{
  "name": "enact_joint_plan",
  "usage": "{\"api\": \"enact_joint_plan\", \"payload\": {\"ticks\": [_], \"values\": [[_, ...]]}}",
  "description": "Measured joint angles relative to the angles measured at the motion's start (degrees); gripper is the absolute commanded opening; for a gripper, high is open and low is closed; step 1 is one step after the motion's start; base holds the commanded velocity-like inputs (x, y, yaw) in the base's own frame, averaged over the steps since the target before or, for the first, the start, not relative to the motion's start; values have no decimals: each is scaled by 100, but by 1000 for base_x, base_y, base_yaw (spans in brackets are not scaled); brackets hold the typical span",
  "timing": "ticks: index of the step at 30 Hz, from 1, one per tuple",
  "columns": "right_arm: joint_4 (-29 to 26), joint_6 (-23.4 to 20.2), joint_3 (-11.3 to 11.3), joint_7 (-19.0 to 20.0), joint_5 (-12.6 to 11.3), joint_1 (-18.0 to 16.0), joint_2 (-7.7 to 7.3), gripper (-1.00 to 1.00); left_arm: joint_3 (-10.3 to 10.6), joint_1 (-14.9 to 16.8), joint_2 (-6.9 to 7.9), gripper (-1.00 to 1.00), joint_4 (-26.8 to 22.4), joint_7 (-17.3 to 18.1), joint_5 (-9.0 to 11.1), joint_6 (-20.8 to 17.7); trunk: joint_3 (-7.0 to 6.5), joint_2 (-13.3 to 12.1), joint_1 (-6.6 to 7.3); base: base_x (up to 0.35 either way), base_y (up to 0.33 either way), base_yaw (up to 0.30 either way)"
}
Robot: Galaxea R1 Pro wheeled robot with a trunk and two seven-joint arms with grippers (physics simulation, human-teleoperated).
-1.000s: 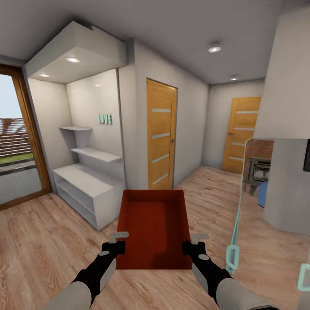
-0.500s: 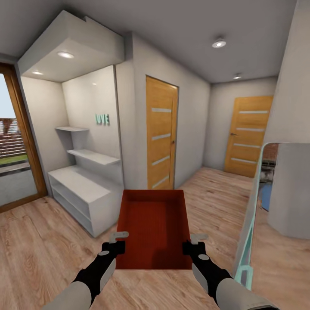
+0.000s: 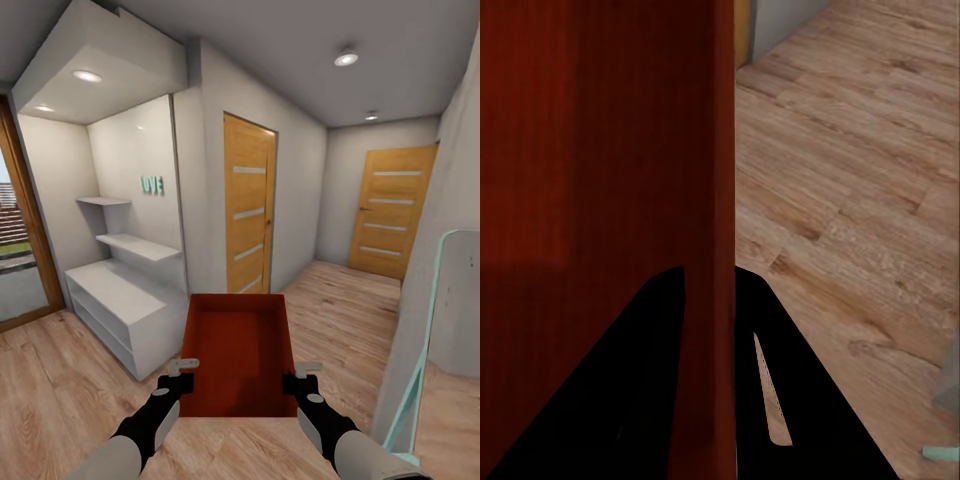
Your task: Move the two storage containers from the living room to the garage. In the garage, place one container on the floor and stack the other container on top of it (either order is fine).
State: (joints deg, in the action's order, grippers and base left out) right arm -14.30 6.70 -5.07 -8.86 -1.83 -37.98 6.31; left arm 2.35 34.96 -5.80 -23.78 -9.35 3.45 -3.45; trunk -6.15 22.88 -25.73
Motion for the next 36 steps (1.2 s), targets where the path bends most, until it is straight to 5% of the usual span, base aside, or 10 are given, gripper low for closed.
{"api": "enact_joint_plan", "payload": {"ticks": [15,36], "values": [[-1,-3,-2,-1,0,0,0,-100,-6,1,0,-100,2,4,-5,0,0,0,0,323,0,-218],[0,-3,-4,7,-1,0,-7,-100,57,-1,4,-100,1,-21,57,0,0,0,0,323,0,-8]]}}
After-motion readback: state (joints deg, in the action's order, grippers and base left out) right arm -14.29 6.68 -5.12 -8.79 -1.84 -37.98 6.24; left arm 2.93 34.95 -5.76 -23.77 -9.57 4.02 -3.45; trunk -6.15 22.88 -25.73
